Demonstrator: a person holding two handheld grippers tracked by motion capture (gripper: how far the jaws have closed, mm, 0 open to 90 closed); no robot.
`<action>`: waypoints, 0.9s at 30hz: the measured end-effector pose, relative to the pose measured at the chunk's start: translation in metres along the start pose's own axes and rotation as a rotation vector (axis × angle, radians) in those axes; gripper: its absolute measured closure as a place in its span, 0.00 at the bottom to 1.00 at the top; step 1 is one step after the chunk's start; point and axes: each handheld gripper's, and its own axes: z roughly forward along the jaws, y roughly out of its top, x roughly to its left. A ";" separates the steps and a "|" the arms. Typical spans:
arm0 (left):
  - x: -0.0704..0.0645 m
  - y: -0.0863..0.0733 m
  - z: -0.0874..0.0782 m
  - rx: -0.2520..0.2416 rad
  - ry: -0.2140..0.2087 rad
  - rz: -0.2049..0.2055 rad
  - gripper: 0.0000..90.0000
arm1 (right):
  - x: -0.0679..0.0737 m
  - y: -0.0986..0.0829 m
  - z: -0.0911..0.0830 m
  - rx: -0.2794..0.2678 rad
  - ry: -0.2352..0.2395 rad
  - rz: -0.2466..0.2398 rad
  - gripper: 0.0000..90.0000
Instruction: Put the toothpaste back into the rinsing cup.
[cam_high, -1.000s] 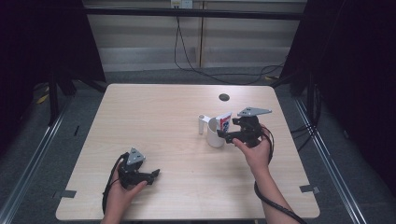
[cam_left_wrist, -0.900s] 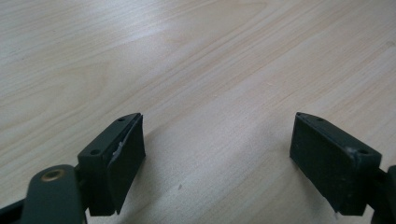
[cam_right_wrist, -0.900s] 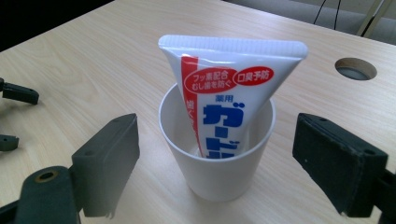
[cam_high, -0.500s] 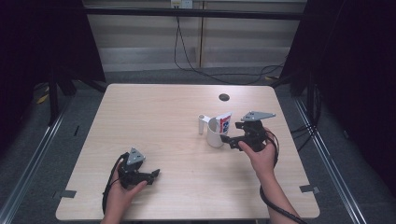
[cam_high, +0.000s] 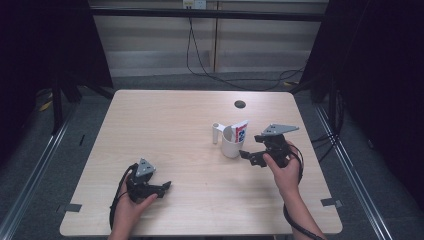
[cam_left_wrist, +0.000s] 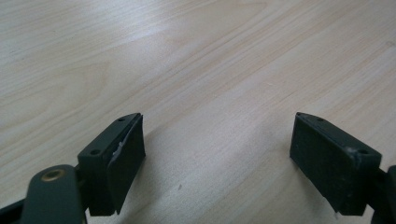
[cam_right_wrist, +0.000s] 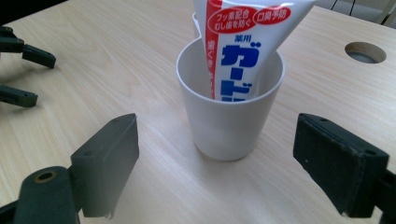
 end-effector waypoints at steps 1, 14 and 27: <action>0.000 0.000 0.000 0.000 0.000 0.000 0.20 | 0.000 0.000 0.000 0.000 0.000 0.000 0.16; 0.000 0.000 0.000 0.000 0.000 -0.001 0.20 | 0.005 -0.013 -0.003 0.028 0.014 -0.030 0.16; 0.000 0.000 0.000 -0.002 0.000 -0.003 0.20 | 0.004 -0.035 -0.004 0.056 0.019 -0.031 0.16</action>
